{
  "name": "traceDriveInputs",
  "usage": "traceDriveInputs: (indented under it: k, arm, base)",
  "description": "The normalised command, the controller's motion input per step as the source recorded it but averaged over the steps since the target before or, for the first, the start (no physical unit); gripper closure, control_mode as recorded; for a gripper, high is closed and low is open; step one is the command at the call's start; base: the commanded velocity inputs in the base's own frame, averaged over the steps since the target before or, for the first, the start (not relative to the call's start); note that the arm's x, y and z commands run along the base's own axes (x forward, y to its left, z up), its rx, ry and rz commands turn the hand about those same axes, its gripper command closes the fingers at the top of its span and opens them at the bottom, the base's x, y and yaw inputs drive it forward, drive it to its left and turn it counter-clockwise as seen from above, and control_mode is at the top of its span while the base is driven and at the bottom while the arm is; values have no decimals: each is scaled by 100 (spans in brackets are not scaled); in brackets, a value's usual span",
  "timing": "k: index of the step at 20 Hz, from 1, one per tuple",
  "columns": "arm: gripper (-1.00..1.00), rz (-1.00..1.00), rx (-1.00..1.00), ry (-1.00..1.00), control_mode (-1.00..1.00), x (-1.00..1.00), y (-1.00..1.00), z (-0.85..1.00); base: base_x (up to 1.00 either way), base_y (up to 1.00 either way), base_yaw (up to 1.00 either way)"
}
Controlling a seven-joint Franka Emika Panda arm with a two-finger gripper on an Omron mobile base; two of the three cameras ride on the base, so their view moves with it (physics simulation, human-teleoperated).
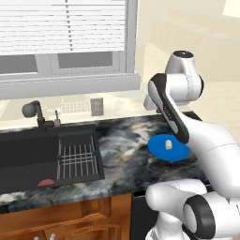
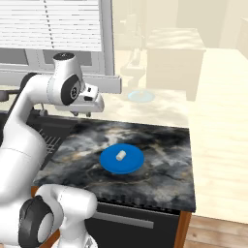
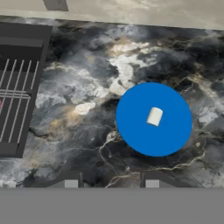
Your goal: Pick up the marshmallow and place it in the cup of hot chocolate on the dining counter.
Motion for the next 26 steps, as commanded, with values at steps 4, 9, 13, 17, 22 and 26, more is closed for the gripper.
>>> traceDriveInputs:
  k: [4, 9, 13, 17, 22, 26]
  arm:
    - [-100, 0, 1, -2, -100, -25, 0, 0]
    - [-100, -2, 1, 0, -100, -69, 0, -3]
    - [-100, -5, 0, 0, -100, -73, -5, -14]
    - [-100, -10, 0, 3, -100, -31, -19, -23]
    - [-100, -12, 0, 3, -100, -4, -30, -23]
    - [-100, -6, 0, 5, -100, 8, -36, -21]
  base:
    - [0, 0, 0]
    - [0, 0, 0]
    - [0, 0, 0]
    - [0, 0, 0]
    - [0, 0, 0]
    - [0, 0, 0]
